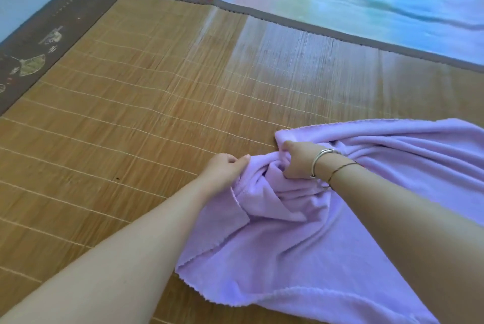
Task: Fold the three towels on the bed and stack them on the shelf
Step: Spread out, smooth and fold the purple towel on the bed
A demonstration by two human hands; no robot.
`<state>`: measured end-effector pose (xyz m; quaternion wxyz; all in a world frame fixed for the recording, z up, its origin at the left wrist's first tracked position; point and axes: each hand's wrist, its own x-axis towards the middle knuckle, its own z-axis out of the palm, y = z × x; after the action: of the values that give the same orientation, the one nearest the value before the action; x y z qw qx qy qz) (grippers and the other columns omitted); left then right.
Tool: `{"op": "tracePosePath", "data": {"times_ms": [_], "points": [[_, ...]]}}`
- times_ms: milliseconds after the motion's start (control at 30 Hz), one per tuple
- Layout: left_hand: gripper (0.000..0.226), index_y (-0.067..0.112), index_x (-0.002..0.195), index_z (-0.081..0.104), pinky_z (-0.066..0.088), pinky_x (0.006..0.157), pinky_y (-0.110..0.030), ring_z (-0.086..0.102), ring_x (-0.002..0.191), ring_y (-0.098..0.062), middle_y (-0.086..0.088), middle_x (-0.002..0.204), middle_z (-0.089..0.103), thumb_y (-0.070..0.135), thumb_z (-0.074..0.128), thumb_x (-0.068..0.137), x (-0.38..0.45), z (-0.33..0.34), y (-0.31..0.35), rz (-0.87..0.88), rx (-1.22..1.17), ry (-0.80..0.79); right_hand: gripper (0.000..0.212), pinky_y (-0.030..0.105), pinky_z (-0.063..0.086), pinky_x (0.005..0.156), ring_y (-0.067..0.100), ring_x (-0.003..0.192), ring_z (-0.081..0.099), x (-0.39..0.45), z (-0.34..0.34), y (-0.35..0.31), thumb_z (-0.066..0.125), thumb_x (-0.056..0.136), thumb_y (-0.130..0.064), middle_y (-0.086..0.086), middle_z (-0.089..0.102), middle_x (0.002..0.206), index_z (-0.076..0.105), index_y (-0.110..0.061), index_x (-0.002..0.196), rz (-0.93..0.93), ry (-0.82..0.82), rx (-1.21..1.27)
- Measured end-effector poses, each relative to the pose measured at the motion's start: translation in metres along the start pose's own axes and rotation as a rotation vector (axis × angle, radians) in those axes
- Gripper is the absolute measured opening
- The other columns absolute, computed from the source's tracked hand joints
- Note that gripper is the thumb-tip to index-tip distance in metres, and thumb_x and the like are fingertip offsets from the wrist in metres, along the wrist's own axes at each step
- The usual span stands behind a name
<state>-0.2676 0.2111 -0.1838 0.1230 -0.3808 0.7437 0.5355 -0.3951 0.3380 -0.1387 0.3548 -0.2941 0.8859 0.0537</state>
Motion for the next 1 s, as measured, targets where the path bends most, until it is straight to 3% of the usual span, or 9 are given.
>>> {"op": "tracePosePath", "data": {"times_ms": [100, 200, 333, 500, 567, 667, 733, 900, 1000], "points": [[0.047, 0.018, 0.055, 0.045, 0.034, 0.054, -0.025, 0.043, 0.05, -0.014, 0.006, 0.044, 0.048, 0.051, 0.062, 0.084, -0.003, 0.011, 0.011, -0.034, 0.068, -0.128, 0.047, 0.023, 0.039, 0.054, 0.023, 0.081, 0.053, -0.018, -0.01, 0.006, 0.067, 0.085, -0.023, 0.007, 0.054, 0.098, 0.048, -0.014, 0.126, 0.019, -0.214, -0.093], [0.05, 0.022, 0.056, 0.033, 0.03, 0.051, -0.025, 0.036, 0.051, -0.014, 0.008, 0.05, 0.036, 0.049, 0.072, 0.075, -0.004, 0.022, 0.022, 0.009, 0.085, -0.217, 0.009, 0.026, 0.04, 0.072, 0.02, 0.08, 0.048, -0.03, -0.015, 0.015, 0.049, 0.095, -0.025, 0.003, 0.049, 0.096, 0.045, -0.019, 0.1, -0.03, -0.262, -0.23], [0.046, 0.02, 0.058, 0.027, 0.023, 0.054, -0.028, 0.026, 0.058, -0.015, 0.006, 0.058, 0.026, 0.023, 0.066, 0.082, -0.004, 0.022, 0.036, 0.249, 0.147, -0.083, 0.015, 0.03, 0.04, 0.071, 0.023, 0.085, 0.046, -0.022, -0.02, 0.024, 0.054, 0.091, -0.025, 0.006, 0.053, 0.1, 0.04, -0.02, 0.098, -0.026, -0.207, -0.166], [0.041, 0.021, 0.062, 0.026, 0.021, 0.053, -0.031, 0.024, 0.059, -0.017, 0.006, 0.059, 0.025, 0.01, 0.055, 0.089, 0.015, -0.055, 0.052, 0.415, 0.02, 0.516, 0.007, 0.028, 0.029, 0.061, 0.026, 0.071, 0.045, 0.018, -0.072, -0.004, 0.043, 0.089, -0.011, 0.007, 0.052, 0.08, 0.04, -0.014, 0.083, -0.168, 0.643, 0.278], [0.037, 0.019, 0.065, 0.029, 0.022, 0.053, -0.033, 0.028, 0.062, -0.022, 0.004, 0.06, 0.028, 0.014, 0.053, 0.092, 0.026, -0.101, 0.048, 0.351, -0.056, 0.775, 0.01, 0.027, 0.027, 0.061, 0.026, 0.077, 0.049, 0.038, -0.097, -0.015, 0.045, 0.083, -0.002, 0.009, 0.054, 0.088, 0.045, -0.01, 0.089, -0.201, 0.807, 0.561], [0.026, 0.009, 0.096, 0.045, 0.036, 0.071, -0.035, 0.051, 0.089, -0.033, -0.009, 0.09, 0.054, 0.033, 0.057, 0.092, 0.036, -0.145, 0.023, 0.107, -0.039, 0.855, 0.054, 0.029, 0.041, 0.092, 0.029, 0.122, 0.047, 0.065, -0.101, -0.019, 0.049, 0.079, 0.002, 0.015, 0.044, 0.135, 0.04, -0.009, 0.131, -0.175, 0.526, 0.638], [0.061, 0.004, 0.127, 0.038, 0.038, 0.095, -0.04, 0.048, 0.117, -0.036, -0.018, 0.127, 0.049, 0.038, 0.067, 0.084, 0.034, -0.152, 0.0, -0.07, 0.088, 0.791, 0.063, 0.027, 0.031, 0.106, 0.025, 0.136, 0.034, 0.067, -0.084, -0.025, 0.05, 0.082, 0.0, 0.013, 0.032, 0.148, 0.032, -0.01, 0.142, -0.185, 0.443, 0.531], [0.074, 0.015, 0.128, 0.033, 0.026, 0.105, -0.039, 0.033, 0.126, -0.032, -0.011, 0.133, 0.033, 0.038, 0.076, 0.073, 0.009, -0.113, -0.04, 0.012, 0.259, 0.607, 0.037, 0.028, 0.038, 0.086, 0.027, 0.105, 0.054, 0.036, -0.007, -0.049, 0.056, 0.083, -0.009, 0.013, 0.05, 0.121, 0.056, -0.011, 0.12, -0.362, 0.394, 0.376], [0.071, 0.019, 0.118, 0.038, 0.029, 0.1, -0.035, 0.036, 0.116, -0.029, -0.004, 0.123, 0.031, 0.052, 0.076, 0.067, -0.007, -0.086, -0.052, 0.072, 0.397, 0.483, 0.016, 0.03, 0.043, 0.078, 0.01, 0.073, 0.05, 0.015, 0.036, -0.061, 0.059, 0.081, -0.019, 0.005, 0.059, 0.09, 0.064, -0.012, 0.095, -0.483, 0.335, 0.345]]}}
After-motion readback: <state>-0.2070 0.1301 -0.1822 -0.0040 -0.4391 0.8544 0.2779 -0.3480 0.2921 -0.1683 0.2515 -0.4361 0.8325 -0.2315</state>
